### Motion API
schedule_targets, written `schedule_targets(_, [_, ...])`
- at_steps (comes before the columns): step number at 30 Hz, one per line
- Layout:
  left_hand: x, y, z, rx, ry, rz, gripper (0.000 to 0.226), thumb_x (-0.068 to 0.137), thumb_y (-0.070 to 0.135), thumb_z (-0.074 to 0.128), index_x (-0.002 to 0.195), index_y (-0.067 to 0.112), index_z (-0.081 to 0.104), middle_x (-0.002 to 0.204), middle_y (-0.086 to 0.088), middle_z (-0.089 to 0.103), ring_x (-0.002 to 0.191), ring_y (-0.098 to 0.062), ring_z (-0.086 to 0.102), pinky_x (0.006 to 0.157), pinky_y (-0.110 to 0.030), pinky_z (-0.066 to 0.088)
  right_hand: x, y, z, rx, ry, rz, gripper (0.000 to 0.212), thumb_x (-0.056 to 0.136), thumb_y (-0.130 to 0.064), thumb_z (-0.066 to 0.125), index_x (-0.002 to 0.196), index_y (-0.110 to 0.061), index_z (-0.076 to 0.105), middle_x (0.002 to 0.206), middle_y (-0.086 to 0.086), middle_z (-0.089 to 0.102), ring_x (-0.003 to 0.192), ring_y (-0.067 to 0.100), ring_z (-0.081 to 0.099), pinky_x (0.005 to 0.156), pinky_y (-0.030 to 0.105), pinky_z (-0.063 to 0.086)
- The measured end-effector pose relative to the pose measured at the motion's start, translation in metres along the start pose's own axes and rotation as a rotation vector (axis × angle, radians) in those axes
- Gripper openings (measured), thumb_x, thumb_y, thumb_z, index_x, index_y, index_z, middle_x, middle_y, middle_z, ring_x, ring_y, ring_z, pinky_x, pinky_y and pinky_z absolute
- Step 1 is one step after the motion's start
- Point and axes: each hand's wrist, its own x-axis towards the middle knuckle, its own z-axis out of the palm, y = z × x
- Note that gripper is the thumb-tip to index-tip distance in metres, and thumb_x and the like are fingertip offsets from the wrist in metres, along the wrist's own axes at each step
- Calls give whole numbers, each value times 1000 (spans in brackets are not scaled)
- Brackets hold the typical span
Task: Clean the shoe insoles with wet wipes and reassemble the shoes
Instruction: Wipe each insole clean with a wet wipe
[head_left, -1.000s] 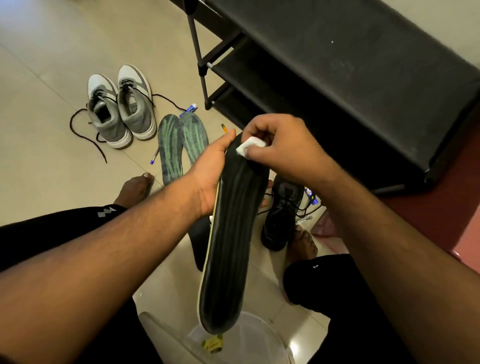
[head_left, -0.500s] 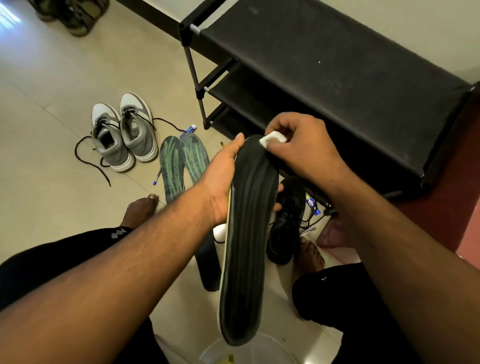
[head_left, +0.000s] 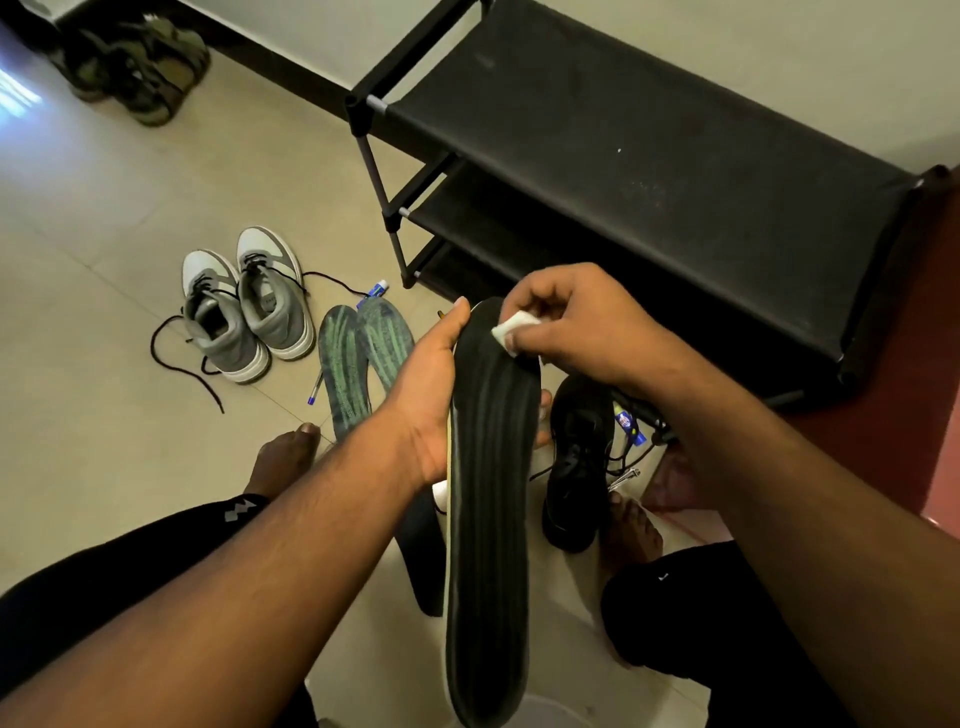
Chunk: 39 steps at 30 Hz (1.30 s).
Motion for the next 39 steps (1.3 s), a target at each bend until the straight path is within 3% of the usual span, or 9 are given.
schedule_targets(2, [0, 1, -1, 4, 5, 7, 69, 91, 68, 46, 103, 8, 76, 105, -23, 65, 89, -37, 64, 89, -52, 49, 1, 1, 0, 0, -45, -11, 14, 78, -11, 74, 84, -23, 71, 78, -9, 67, 70, -1, 63, 63, 18, 51])
schedule_targets(6, [0, -1, -3, 30, -3, 19, 74, 90, 68, 49, 102, 0, 76, 104, -25, 66, 102, -40, 61, 102, -60, 42, 3, 4, -7, -177, 259, -48, 11, 80, -16, 72, 85, -25, 71, 80, -14, 66, 72, -4, 58, 62, 10, 41])
schedule_targets(11, [-4, -1, -6, 52, 7, 30, 67, 92, 67, 44, 102, 9, 76, 98, -22, 69, 87, -36, 66, 92, -53, 48, 0, -2, -14, -181, -189, -45, 10, 80, -14, 75, 86, -22, 73, 79, -13, 68, 70, -4, 61, 61, 13, 46])
schedule_targets(16, [-8, -1, -5, 68, 21, 22, 73, 88, 69, 48, 115, 5, 70, 104, -22, 69, 101, -39, 64, 95, -55, 47, 3, 1, -13, -120, 72, -89, 11, 78, -13, 76, 86, -20, 74, 77, -15, 69, 72, -6, 62, 62, 10, 46])
schedule_targets(20, [-7, 2, 0, 72, 16, 48, 71, 89, 69, 47, 112, 6, 72, 103, -22, 67, 91, -37, 65, 97, -54, 45, 2, -2, -14, -85, -55, -94, 10, 79, -11, 75, 86, -17, 74, 80, -10, 69, 70, -2, 63, 62, 14, 50])
schedule_targets(25, [-6, 2, 2, 31, -34, 80, 78, 88, 70, 45, 83, 1, 79, 90, -23, 66, 78, -36, 65, 89, -47, 47, 0, 0, -21, -135, 26, -36, 9, 78, -10, 75, 83, -18, 72, 75, -6, 68, 62, -3, 60, 55, 12, 45])
schedule_targets(31, [-6, -3, 5, 47, 13, 155, 68, 89, 68, 46, 106, 10, 77, 108, -24, 64, 95, -37, 62, 84, -48, 49, -1, -11, -2, -42, 5, -101, 12, 79, -11, 73, 84, -21, 69, 81, -5, 68, 69, 4, 64, 57, 18, 52])
schedule_targets(35, [-6, -2, 3, 78, 28, 163, 75, 86, 71, 47, 96, 4, 79, 103, -24, 65, 83, -34, 68, 93, -48, 47, 2, 2, -13, -215, 92, -72, 9, 79, -11, 69, 84, -18, 69, 79, -9, 64, 70, 0, 58, 60, 14, 43])
schedule_targets(39, [-5, -1, 2, 68, 20, 186, 67, 90, 69, 44, 96, 13, 80, 110, -22, 64, 98, -37, 62, 94, -51, 46, -3, -11, 0, -246, 16, -297, 10, 80, -7, 68, 87, -14, 69, 84, -6, 65, 79, 3, 58, 67, 16, 47])
